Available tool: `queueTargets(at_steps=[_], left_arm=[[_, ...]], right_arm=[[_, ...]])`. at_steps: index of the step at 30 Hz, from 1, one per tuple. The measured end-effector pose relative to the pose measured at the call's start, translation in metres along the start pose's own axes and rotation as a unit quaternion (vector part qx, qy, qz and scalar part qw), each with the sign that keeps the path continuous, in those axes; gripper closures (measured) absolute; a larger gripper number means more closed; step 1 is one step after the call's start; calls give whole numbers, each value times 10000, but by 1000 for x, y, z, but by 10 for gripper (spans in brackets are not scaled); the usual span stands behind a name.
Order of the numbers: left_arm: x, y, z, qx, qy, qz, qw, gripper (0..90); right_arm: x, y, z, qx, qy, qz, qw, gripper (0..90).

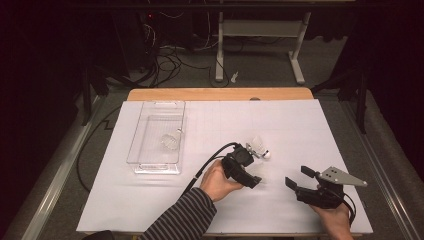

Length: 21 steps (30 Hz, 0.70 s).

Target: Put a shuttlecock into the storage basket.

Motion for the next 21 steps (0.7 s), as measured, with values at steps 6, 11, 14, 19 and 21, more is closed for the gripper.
queueTargets(at_steps=[6,11,14,19,21], left_arm=[[-1,4,-4,-73,20,33,10000,306],[-2,7,-6,-117,42,33,9999,305],[-3,9,-6,-131,36,58,9999,305],[-5,13,-11,-215,60,95,9997,307],[-6,14,-11,-220,58,102,9997,310]], right_arm=[[0,0,0,12,-18,3,10000,263],[0,0,0,1,-9,5,10000,263],[0,0,0,0,-15,9,10000,264],[0,0,0,-8,-16,10,10000,264],[0,0,0,-6,-17,11,10000,263]])
Point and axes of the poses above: each handheld gripper's, and its own axes: y roughly forward along the jaws, z roughly out of its top, x roughly to its right, the point moved 7 cm from there along y, roughly forward along the jaws, and after that the axes turned 15 degrees about x, right-handed, at the moved point
